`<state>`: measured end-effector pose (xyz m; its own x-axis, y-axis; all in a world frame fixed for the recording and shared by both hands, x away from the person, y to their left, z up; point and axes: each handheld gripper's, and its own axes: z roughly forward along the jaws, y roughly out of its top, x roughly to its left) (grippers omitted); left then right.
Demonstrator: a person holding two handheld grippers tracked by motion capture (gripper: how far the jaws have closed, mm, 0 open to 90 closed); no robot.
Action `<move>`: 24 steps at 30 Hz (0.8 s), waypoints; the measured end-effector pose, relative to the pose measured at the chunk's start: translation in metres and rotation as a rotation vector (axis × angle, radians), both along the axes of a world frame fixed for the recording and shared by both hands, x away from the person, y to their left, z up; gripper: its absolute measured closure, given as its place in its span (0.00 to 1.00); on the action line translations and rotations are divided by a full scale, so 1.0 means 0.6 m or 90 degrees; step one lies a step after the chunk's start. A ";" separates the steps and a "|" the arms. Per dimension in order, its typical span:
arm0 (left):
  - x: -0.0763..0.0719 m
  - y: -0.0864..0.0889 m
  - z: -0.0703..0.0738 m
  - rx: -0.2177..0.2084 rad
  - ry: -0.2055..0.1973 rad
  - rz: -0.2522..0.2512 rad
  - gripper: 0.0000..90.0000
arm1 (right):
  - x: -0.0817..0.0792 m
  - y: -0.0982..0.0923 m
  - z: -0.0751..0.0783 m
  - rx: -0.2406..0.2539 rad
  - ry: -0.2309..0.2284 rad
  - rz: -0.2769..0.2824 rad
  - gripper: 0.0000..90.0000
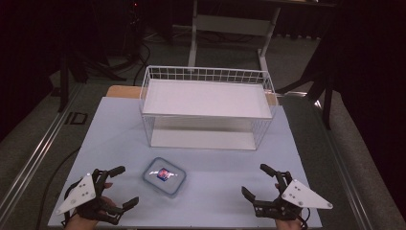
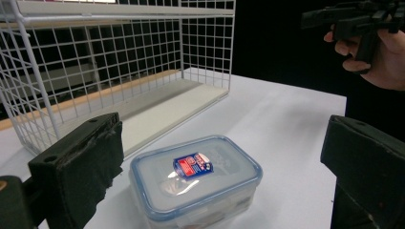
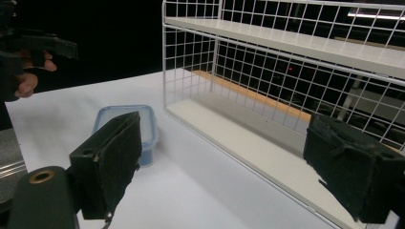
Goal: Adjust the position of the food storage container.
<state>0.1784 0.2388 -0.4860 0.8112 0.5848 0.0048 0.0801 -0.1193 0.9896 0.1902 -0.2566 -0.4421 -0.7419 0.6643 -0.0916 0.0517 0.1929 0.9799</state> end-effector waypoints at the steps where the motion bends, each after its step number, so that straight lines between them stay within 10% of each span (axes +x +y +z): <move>1: -0.001 0.000 0.001 -0.005 -0.013 -0.005 0.02 | -0.001 0.000 0.000 -0.001 -0.003 0.000 0.14; 8: -0.001 -0.001 0.021 -0.031 -0.004 -0.023 0.02 | -0.012 0.002 0.008 0.007 -0.016 0.003 0.14; 18: 0.045 0.026 0.040 0.009 0.061 0.024 0.02 | -0.024 0.013 0.013 -0.011 -0.022 -0.005 0.15; 24: 0.085 0.055 0.024 0.071 0.058 0.056 0.22 | -0.026 0.015 0.014 -0.015 -0.024 -0.011 0.15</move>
